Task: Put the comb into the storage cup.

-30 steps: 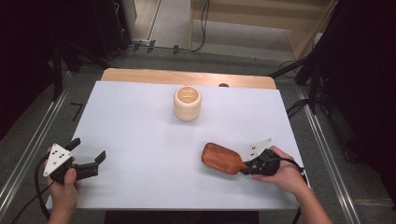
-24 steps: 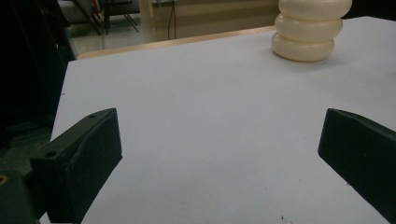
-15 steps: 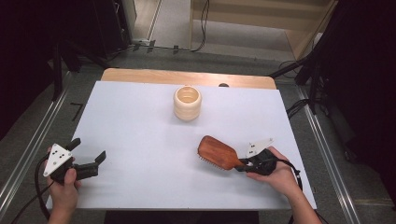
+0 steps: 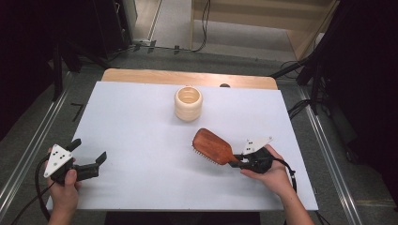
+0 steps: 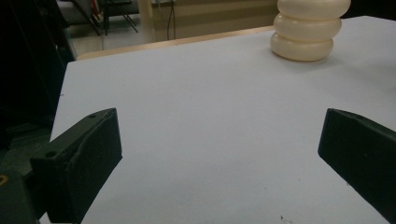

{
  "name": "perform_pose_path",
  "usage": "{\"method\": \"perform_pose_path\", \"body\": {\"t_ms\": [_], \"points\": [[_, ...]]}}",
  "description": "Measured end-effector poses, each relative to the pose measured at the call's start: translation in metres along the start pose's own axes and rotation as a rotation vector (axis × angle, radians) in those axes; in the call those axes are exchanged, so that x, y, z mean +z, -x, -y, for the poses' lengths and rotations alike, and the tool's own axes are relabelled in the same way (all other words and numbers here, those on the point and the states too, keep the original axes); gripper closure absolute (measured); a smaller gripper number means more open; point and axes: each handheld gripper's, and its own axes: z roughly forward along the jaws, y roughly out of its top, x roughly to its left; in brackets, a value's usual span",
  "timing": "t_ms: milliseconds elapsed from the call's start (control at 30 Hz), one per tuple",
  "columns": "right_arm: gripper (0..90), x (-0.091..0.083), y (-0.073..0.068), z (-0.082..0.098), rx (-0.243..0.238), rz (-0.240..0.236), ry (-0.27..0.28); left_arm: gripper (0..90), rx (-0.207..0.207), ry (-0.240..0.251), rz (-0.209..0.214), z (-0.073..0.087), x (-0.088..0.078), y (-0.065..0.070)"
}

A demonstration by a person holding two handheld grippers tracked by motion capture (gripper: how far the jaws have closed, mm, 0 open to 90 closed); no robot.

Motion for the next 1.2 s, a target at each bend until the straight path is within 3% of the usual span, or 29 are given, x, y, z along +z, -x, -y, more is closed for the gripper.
{"method": "perform_pose_path", "body": {"t_ms": [300,1200], "points": [[70.3,0.002,-0.001,-0.008,0.015,0.015,0.067,0.0,0.002,0.002,0.001,0.0,0.0,0.0],[70.3,0.014,-0.006,-0.031,0.021,0.014,0.148,0.0,0.002,0.002,0.002,0.0,0.0,0.0]]}}
